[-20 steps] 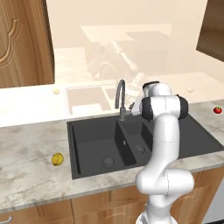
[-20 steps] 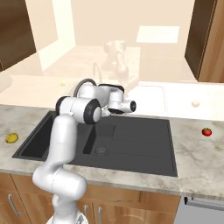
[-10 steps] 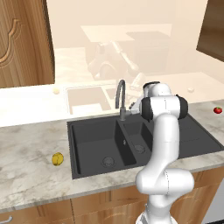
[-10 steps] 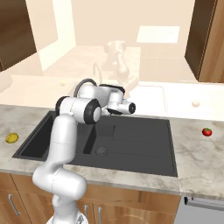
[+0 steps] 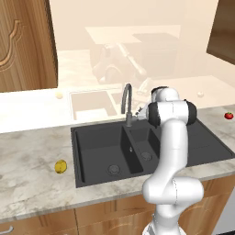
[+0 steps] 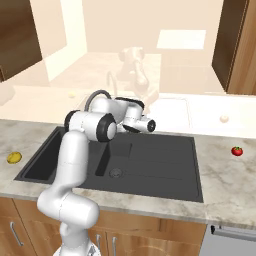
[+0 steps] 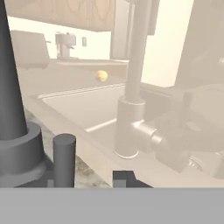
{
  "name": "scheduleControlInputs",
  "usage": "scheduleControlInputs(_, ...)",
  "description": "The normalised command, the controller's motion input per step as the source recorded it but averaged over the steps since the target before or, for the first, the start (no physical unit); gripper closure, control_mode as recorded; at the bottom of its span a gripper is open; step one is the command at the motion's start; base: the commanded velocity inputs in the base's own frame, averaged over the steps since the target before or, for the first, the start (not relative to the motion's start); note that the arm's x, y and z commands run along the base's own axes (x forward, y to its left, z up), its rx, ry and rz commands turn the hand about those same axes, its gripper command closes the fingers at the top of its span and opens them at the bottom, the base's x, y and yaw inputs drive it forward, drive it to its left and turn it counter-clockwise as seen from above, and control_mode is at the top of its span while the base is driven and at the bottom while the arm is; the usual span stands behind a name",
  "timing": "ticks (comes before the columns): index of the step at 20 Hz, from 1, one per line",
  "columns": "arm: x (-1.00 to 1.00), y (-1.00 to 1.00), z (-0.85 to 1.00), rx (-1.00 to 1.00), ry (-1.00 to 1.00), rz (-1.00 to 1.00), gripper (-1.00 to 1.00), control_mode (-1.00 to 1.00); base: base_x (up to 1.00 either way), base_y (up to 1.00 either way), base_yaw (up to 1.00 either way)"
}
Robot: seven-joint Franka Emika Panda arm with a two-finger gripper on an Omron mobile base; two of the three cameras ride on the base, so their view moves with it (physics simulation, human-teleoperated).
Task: Turn on the sink faucet. Then move the lemon from the counter to the sink. Turn off the sink. Move the vegetable from the sink to the pot next to the stove. Finally move the pot to the front left burner.
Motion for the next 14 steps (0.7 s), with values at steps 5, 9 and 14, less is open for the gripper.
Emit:
scheduleControlInputs(5, 0.00, -0.80, -0.65, 0.06, 0.05, 0.00, 1.00, -1.00, 0.00, 0.00, 0.00)
scheduleControlInputs(9, 0.02, -0.80, -0.59, 0.06, 0.08, 0.00, 1.00, -1.00, 0.00, 0.00, 0.00)
scheduleControlInputs(14, 0.07, -0.83, -0.53, 0.08, 0.10, 0.00, 1.00, -1.00, 0.00, 0.00, 0.00)
